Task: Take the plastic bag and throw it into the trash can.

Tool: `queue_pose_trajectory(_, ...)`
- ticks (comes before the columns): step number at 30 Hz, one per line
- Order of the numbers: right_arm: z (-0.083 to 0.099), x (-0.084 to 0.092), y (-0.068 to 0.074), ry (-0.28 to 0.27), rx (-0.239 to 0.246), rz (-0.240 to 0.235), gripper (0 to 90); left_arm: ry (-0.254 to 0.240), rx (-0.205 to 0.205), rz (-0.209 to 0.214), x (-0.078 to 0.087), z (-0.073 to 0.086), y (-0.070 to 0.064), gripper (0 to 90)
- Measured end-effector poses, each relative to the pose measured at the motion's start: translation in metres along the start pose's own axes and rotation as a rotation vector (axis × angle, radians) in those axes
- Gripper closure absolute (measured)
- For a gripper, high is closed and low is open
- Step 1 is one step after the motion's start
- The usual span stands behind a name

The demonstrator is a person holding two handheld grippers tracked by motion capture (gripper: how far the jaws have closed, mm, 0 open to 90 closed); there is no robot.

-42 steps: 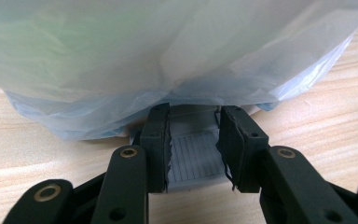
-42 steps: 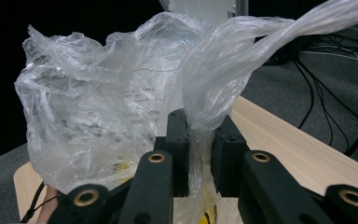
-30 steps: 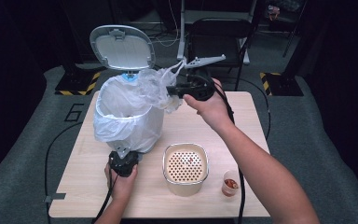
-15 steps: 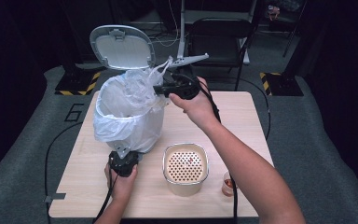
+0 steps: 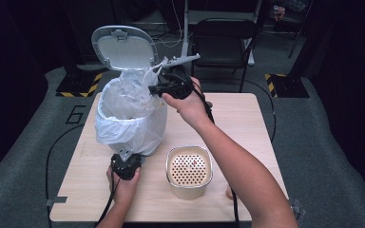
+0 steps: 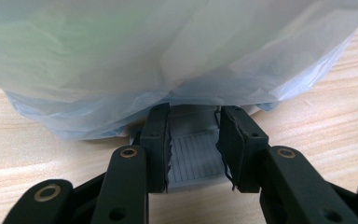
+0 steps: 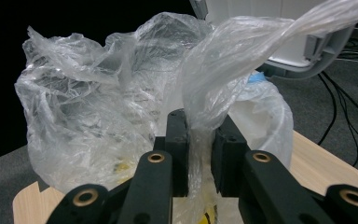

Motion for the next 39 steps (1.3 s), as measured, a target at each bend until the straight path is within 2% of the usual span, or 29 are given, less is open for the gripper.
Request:
queue_pose_trajectory(1, 0.0, -0.002, 0.001, 0.002, 0.01, -0.002, 78.7, 0.011, -0.001, 0.001, 0.001, 0.0, 0.0, 63.8)
queue_pose_trajectory(2, 0.0, -0.003, 0.003, 0.006, 0.002, -0.002, 78.7, 0.011, -0.001, 0.001, 0.001, 0.0, 0.0, 63.8)
queue_pose_trajectory(7, -0.004, -0.012, 0.011, 0.001, 0.021, -0.01, 78.6, 0.002, -0.003, 0.0, 0.0, 0.0, 0.0, 63.8)
queue_pose_trajectory(8, -0.004, -0.013, 0.013, 0.004, 0.02, -0.007, 78.6, 0.015, -0.003, 0.001, 0.001, 0.0, 0.0, 63.8)
queue_pose_trajectory(13, -0.007, -0.019, 0.022, 0.007, 0.041, 0.004, 78.6, 0.011, -0.002, 0.001, 0.001, 0.0, 0.0, 63.8)
queue_pose_trajectory(17, -0.009, -0.023, 0.028, 0.019, 0.039, 0.018, 78.5, 0.008, 0.001, 0.002, 0.0, 0.0, -0.001, 63.8)
queue_pose_trajectory(20, -0.011, -0.027, 0.029, 0.013, 0.045, 0.028, 78.3, 0.007, 0.001, 0.001, 0.0, 0.0, 0.0, 63.8)
queue_pose_trajectory(26, -0.013, -0.033, 0.027, 0.011, 0.02, 0.054, 78.1, 0.005, 0.001, 0.002, 0.0, 0.0, 0.0, 63.8)
queue_pose_trajectory(31, -0.013, -0.041, 0.027, 0.013, 0.017, 0.066, 78.2, -0.002, 0.002, 0.001, 0.0, 0.0, 0.0, 63.9)
queue_pose_trajectory(36, -0.015, -0.048, 0.029, 0.01, 0.029, 0.078, 78.1, 0.01, -0.002, 0.0, 0.001, 0.0, 0.0, 63.9)
queue_pose_trajectory(39, -0.016, -0.054, 0.032, 0.01, 0.035, 0.084, 77.7, 0.001, 0.0, 0.0, 0.0, 0.0, 0.0, 63.9)
Point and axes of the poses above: each handheld gripper's, and its own axes: x roughly backward along the jaws, z roughly out of its underside, y roughly to its left, the point moved 1 cm from there along -x, roughly forward along the jaws, and after that the axes turned 13 degrees about z, right-handed, at the moved point
